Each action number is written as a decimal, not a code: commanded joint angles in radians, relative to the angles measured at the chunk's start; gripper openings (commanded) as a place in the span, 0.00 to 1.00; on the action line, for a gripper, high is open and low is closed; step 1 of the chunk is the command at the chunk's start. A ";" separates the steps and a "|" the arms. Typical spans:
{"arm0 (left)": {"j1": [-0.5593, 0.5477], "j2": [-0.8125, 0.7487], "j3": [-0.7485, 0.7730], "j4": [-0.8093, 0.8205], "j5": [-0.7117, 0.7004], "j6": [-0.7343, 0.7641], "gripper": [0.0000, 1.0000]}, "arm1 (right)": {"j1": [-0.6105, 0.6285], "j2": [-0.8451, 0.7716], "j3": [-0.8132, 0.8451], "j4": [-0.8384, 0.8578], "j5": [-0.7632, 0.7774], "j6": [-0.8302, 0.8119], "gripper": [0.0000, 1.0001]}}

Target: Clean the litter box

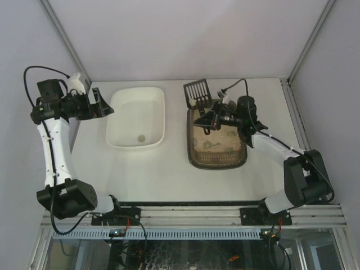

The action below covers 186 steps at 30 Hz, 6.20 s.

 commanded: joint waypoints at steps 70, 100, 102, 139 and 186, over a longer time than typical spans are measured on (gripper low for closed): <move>-0.335 -0.055 -0.188 0.320 -0.627 -0.277 0.94 | 0.484 0.455 0.893 -2.088 1.514 -0.093 0.00; -0.336 -0.071 -0.323 0.400 -0.583 -0.283 0.91 | 0.290 0.694 1.043 -2.084 1.582 -0.239 0.00; -0.336 -0.065 -0.313 0.396 -0.573 -0.283 0.91 | 0.283 0.722 1.065 -2.083 1.573 -0.253 0.00; -0.337 -0.103 -0.260 0.329 -0.513 -0.305 0.91 | 0.150 0.494 0.852 -1.649 0.967 -0.528 0.00; -0.335 -0.262 -0.349 0.192 -0.268 -0.115 0.92 | -0.124 0.070 0.175 -1.017 0.381 -0.496 0.00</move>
